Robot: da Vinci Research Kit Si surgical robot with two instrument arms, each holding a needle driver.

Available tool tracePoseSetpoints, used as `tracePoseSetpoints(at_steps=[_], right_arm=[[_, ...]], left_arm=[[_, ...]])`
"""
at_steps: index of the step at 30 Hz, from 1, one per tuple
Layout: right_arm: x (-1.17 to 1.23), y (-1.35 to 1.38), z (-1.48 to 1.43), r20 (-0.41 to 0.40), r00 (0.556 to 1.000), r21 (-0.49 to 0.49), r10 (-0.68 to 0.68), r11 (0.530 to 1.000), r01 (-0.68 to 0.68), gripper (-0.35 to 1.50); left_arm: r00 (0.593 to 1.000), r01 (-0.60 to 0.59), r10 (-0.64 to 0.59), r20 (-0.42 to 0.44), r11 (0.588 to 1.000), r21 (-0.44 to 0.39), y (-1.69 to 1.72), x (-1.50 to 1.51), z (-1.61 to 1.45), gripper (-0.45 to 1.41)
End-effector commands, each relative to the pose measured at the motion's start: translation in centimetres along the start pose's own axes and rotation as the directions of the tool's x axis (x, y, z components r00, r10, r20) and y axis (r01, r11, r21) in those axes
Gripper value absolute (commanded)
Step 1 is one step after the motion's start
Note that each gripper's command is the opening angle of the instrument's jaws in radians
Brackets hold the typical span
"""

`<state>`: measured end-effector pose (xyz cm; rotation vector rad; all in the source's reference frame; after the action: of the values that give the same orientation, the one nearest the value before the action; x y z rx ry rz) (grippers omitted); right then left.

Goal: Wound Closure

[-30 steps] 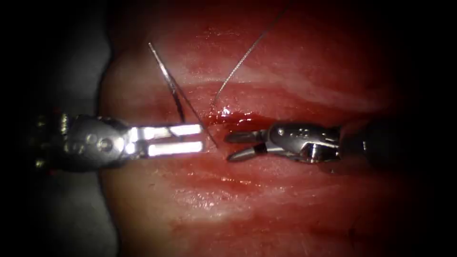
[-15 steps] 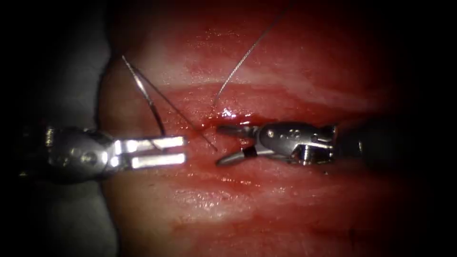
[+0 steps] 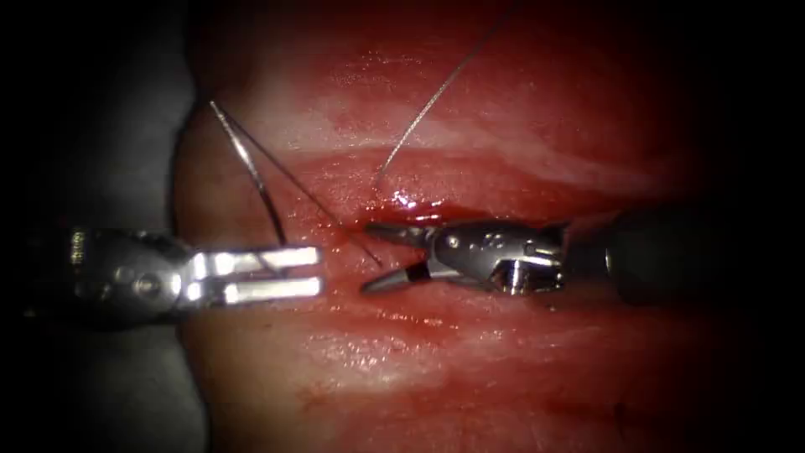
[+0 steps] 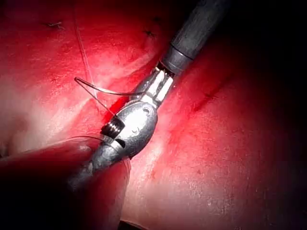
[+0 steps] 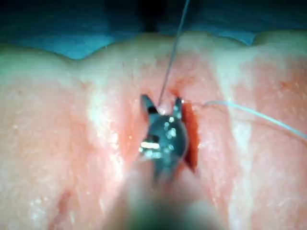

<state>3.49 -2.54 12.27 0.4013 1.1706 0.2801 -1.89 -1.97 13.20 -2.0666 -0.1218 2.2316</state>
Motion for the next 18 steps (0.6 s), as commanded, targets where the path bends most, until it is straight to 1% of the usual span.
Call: tracePoseSetpoints(at_steps=[1,4,6,12,18], right_arm=[[-0.09,-0.08,0.12,0.002,1.000,0.013,0.000,1.000,0.000,0.54],[-0.11,-0.09,0.11,0.004,1.000,0.018,-0.003,1.000,0.003,0.14],[-0.13,-0.10,0.07,0.007,1.000,0.023,-0.005,1.000,0.005,-0.35],[-0.14,-0.19,-0.07,0.015,1.000,0.019,-0.006,1.000,0.006,-0.35],[-0.05,-0.29,-0.12,0.015,1.000,0.026,-0.023,0.999,0.023,-0.35]], left_arm=[[1.000,0.006,-0.006,-0.001,1.000,-0.003,0.08,-0.06,0.05,-0.45],[1.000,0.007,-0.007,-0.001,1.000,-0.003,0.08,-0.04,0.05,-0.45],[1.000,0.009,-0.009,-0.001,1.000,-0.003,0.08,-0.03,0.04,-0.45],[1.000,0.015,-0.015,-0.003,1.000,-0.007,0.07,-0.03,0.01,-0.45],[1.000,0.030,-0.030,-0.004,1.000,-0.010,0.08,-0.06,-0.02,-0.45]])
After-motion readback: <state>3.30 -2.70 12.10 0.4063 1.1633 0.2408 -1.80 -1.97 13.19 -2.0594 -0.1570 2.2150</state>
